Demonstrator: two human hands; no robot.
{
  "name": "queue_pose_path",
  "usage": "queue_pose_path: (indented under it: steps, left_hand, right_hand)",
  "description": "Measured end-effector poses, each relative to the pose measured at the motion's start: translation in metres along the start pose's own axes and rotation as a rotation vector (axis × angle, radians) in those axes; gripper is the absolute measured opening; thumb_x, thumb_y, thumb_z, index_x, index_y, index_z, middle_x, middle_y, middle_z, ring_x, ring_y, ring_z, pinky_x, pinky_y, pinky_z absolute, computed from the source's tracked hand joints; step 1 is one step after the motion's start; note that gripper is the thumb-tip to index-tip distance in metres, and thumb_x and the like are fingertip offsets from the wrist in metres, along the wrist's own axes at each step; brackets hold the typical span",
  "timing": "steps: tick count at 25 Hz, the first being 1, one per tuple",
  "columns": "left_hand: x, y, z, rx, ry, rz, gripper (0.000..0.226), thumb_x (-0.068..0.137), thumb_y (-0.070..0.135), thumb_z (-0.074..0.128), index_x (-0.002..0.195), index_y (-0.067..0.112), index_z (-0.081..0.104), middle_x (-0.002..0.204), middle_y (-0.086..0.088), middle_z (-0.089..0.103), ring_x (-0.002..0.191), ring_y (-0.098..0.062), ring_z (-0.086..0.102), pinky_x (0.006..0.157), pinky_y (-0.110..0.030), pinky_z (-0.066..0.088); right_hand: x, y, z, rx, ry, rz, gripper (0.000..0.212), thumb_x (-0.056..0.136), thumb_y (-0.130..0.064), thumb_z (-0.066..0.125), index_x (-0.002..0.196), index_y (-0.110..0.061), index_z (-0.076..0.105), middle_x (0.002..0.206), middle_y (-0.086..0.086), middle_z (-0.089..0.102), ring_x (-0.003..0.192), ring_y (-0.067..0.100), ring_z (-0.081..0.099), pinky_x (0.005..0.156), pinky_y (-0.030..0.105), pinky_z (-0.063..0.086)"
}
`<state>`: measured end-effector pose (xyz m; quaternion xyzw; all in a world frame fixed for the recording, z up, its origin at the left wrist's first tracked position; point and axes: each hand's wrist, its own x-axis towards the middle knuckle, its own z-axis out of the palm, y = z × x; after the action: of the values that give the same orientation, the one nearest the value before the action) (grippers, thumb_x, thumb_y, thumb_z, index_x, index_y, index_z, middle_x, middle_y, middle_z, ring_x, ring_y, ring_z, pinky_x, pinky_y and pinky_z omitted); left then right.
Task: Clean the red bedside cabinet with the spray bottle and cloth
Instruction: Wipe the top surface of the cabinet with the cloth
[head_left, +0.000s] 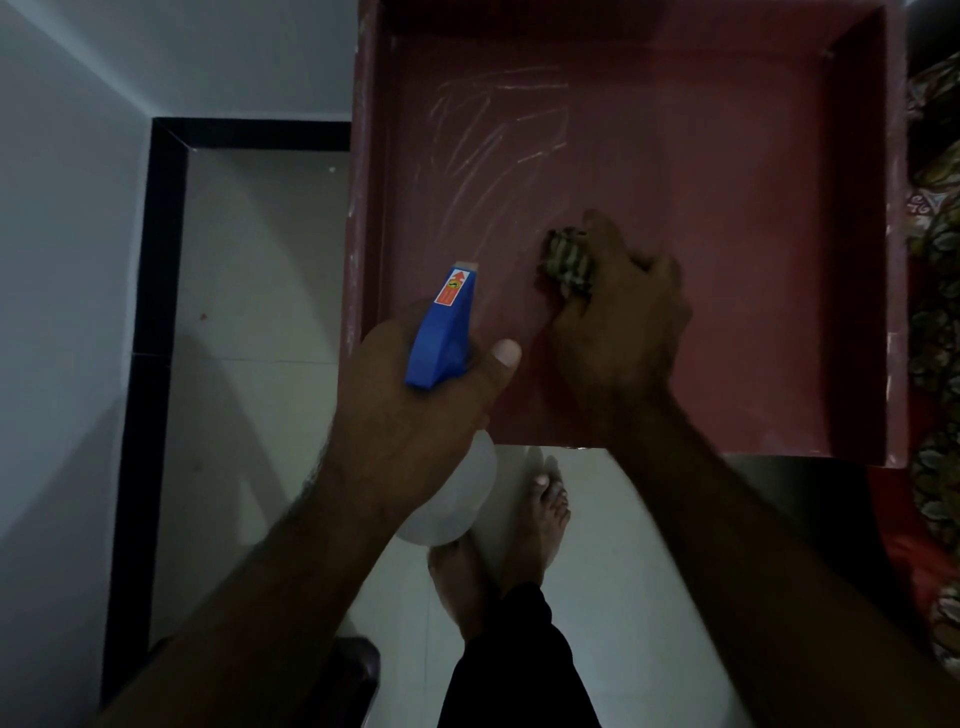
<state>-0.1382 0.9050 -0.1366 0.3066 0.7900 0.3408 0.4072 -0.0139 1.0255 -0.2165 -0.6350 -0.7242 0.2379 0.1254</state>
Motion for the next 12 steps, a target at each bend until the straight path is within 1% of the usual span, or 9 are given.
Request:
queue_pose_path:
  steps: [2,3,4,5,7,8,9,10,12]
  left_hand:
    - [0.001,0.001,-0.002,-0.013,-0.009,-0.011,0.025,0.091,0.034,0.07,0.084,0.011,0.062,0.077,-0.011,0.069,0.066,-0.013,0.065,0.057,-0.008,0.049]
    - [0.002,0.001,-0.004,-0.023,-0.013,-0.018,0.024,0.091,0.035,0.07,0.083,0.014,0.062,0.077,-0.009,0.069,0.066,-0.01,0.065,0.057,-0.006,0.048]
    - [0.003,0.001,-0.005,-0.025,-0.013,-0.018,0.024,0.091,0.035,0.07,0.083,0.014,0.062,0.076,-0.008,0.069,0.067,-0.01,0.066,0.058,-0.006,0.048]
    - [0.003,0.001,-0.007,-0.015,-0.009,-0.011,0.026,0.09,0.036,0.07,0.084,0.012,0.062,0.075,-0.008,0.07,0.067,-0.012,0.066,0.059,-0.007,0.049]
    - [0.006,0.0,-0.011,0.009,0.0,0.004,0.03,0.09,0.039,0.069,0.085,0.01,0.063,0.073,-0.006,0.07,0.067,-0.013,0.067,0.061,-0.008,0.05]
    - [0.007,0.001,-0.012,0.013,0.004,0.006,0.03,0.089,0.04,0.069,0.086,0.011,0.063,0.072,-0.004,0.07,0.067,-0.011,0.067,0.06,-0.007,0.049]
    - [0.009,0.002,-0.013,0.012,0.011,0.004,0.031,0.088,0.041,0.069,0.085,0.011,0.063,0.07,-0.003,0.07,0.066,-0.008,0.067,0.059,-0.005,0.048]
    - [0.012,0.004,-0.014,0.006,0.018,-0.001,0.032,0.087,0.042,0.07,0.085,0.011,0.063,0.068,-0.001,0.069,0.065,-0.004,0.067,0.058,-0.004,0.046]
    - [0.015,0.007,-0.016,-0.004,0.032,-0.009,0.035,0.084,0.046,0.068,0.082,0.011,0.062,0.063,0.001,0.067,0.061,0.002,0.065,0.056,-0.002,0.045]
  right_hand:
    - [-0.016,-0.014,0.01,-0.055,-0.111,-0.185,0.077,0.079,-0.017,0.068,0.15,-0.037,0.047,0.124,0.012,0.064,0.113,0.036,0.056,0.097,0.044,0.049]
    - [-0.023,-0.015,0.011,-0.064,-0.136,-0.283,0.077,0.077,-0.015,0.072,0.149,-0.033,0.05,0.123,0.011,0.066,0.112,0.037,0.058,0.094,0.047,0.051]
    - [-0.021,-0.012,0.008,-0.056,-0.126,-0.326,0.078,0.075,-0.013,0.074,0.148,-0.03,0.053,0.12,0.012,0.067,0.11,0.039,0.059,0.092,0.05,0.052]
    - [-0.013,-0.005,0.003,-0.039,-0.106,-0.287,0.079,0.075,-0.012,0.072,0.149,-0.031,0.052,0.12,0.014,0.066,0.109,0.04,0.06,0.093,0.051,0.052]
    - [0.012,0.006,-0.005,-0.005,-0.041,-0.04,0.079,0.08,-0.015,0.067,0.151,-0.042,0.044,0.125,0.015,0.058,0.11,0.04,0.059,0.101,0.044,0.05]
    - [0.019,0.008,-0.005,-0.008,-0.009,0.045,0.077,0.084,-0.017,0.067,0.151,-0.045,0.041,0.126,0.014,0.056,0.11,0.039,0.059,0.103,0.041,0.049]
    - [0.019,0.005,-0.003,-0.015,-0.003,0.054,0.076,0.085,-0.017,0.067,0.15,-0.045,0.042,0.126,0.013,0.055,0.11,0.039,0.059,0.103,0.04,0.05]
    - [0.014,-0.003,0.0,-0.014,-0.024,-0.017,0.075,0.084,-0.013,0.066,0.15,-0.042,0.046,0.125,0.014,0.057,0.111,0.039,0.058,0.101,0.043,0.051]
    - [-0.004,-0.015,0.004,-0.01,-0.071,-0.236,0.076,0.076,-0.002,0.066,0.147,-0.028,0.055,0.118,0.017,0.066,0.109,0.042,0.059,0.093,0.052,0.053]
